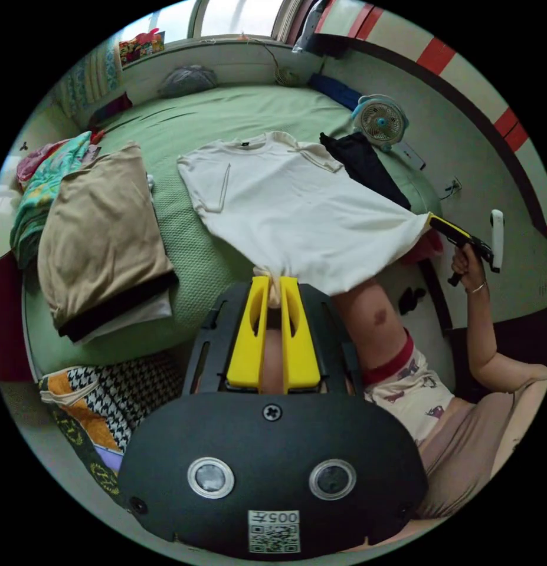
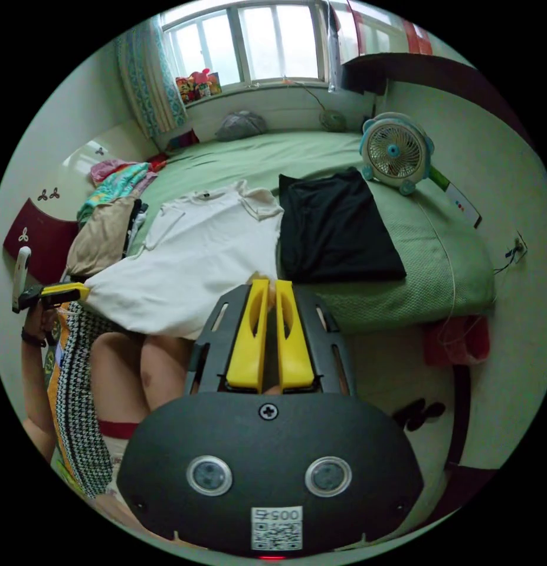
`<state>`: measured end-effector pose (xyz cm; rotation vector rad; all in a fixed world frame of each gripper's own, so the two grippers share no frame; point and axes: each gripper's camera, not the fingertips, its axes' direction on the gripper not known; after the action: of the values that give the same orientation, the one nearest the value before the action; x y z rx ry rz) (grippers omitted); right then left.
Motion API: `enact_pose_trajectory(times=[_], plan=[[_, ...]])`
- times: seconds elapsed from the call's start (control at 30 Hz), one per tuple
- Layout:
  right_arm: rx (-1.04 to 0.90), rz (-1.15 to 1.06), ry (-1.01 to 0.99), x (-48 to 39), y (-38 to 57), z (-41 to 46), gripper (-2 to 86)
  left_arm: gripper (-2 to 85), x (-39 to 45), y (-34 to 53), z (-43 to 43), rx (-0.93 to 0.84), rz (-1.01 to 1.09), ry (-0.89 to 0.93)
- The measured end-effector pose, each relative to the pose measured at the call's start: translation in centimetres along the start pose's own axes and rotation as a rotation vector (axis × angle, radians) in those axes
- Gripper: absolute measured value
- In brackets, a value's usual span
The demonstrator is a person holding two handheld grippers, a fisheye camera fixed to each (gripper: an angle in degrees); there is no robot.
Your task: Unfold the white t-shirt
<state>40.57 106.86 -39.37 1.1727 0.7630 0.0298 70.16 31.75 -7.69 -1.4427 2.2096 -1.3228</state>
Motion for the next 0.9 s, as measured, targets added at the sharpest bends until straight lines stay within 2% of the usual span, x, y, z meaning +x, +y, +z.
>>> enact_pose_trajectory(times=[0.23,0.47,0.63,0.77,0.9], plan=[[0.011,-0.042,-0.028,0.2,0.4,-2.2,-1.1,4.8,-1.2,2.2,-2.3,-0.015,-0.077,0.040],[-0.156,-0.105,-0.082,0.6,1.7,0.8,1.5,3.6,-3.4,3.5,-0.2,-0.120,-0.173,0.112],[-0.299,-0.112,-0.007,1.5,2.3,5.1,6.7,0.4,-5.8,4.2,0.4,-0.087,-0.379,-0.021],[-0.242,-0.065,-0.023,1.4,-0.3,6.8,7.3,2.4,-7.2,2.7,0.2,-0.014,-0.416,-0.063],[-0.121,-0.203,-0.004,-3.4,-4.9,9.3,6.1,6.6,-6.4,-0.8,0.9,0.047,-0.331,-0.091]])
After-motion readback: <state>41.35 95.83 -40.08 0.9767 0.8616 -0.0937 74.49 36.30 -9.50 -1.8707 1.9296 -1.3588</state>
